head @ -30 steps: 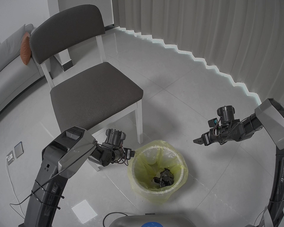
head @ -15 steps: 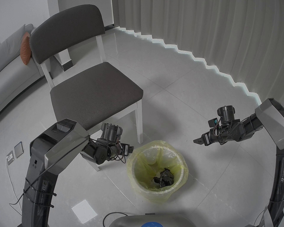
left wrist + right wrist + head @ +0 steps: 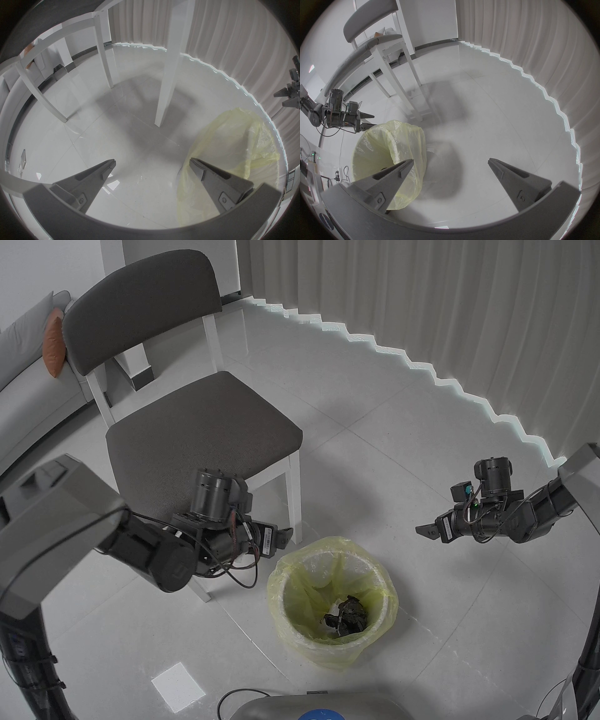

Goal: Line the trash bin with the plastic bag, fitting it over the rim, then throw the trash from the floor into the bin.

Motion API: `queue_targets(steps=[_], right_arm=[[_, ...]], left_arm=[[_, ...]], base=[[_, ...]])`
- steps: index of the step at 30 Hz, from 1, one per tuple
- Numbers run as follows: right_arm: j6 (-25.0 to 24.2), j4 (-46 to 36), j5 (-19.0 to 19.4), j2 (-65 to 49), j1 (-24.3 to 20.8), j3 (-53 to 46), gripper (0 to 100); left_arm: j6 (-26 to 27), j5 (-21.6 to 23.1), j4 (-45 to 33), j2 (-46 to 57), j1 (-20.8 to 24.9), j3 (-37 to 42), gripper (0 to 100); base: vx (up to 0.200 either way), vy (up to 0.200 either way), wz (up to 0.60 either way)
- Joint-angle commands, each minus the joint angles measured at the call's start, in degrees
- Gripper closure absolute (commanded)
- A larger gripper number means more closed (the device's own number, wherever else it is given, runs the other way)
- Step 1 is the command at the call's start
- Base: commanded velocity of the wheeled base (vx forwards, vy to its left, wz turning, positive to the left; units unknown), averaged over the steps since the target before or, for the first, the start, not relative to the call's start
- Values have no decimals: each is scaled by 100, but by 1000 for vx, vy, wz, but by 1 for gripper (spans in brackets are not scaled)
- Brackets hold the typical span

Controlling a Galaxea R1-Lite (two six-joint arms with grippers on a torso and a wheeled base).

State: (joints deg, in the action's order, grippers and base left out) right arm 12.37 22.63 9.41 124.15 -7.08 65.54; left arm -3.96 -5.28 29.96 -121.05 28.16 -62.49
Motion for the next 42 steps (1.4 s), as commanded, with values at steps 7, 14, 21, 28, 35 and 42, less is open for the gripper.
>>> queue_targets(steps=[7,14,21,28,35,42], right_arm=[[19,-1041,-89,-2492,-39,-665,0],[-33,-1349,-370,-3731,-30,-1307,0],[-508,-1392,-370,-4795,242,-1702,0],[-605,-1419,-379,-5955,365,-1966,0],[-622,-2324,-308,-8302,365,-2511,0],[-895,-3405,-264,-9831,357,-2625,0]], left_arm=[[115,53,45,2499,84,1081,0],[203,106,-26,3800,93,1635,0],[229,97,-35,4854,-329,2259,0],[238,97,-96,5874,-698,2724,0],[308,106,-1036,7324,-926,2988,0],[387,150,-1933,8713,-1234,3269,0]], base=[[0,0,0],[0,0,0],[0,0,0],[0,0,0],[0,0,0],[0,0,0]])
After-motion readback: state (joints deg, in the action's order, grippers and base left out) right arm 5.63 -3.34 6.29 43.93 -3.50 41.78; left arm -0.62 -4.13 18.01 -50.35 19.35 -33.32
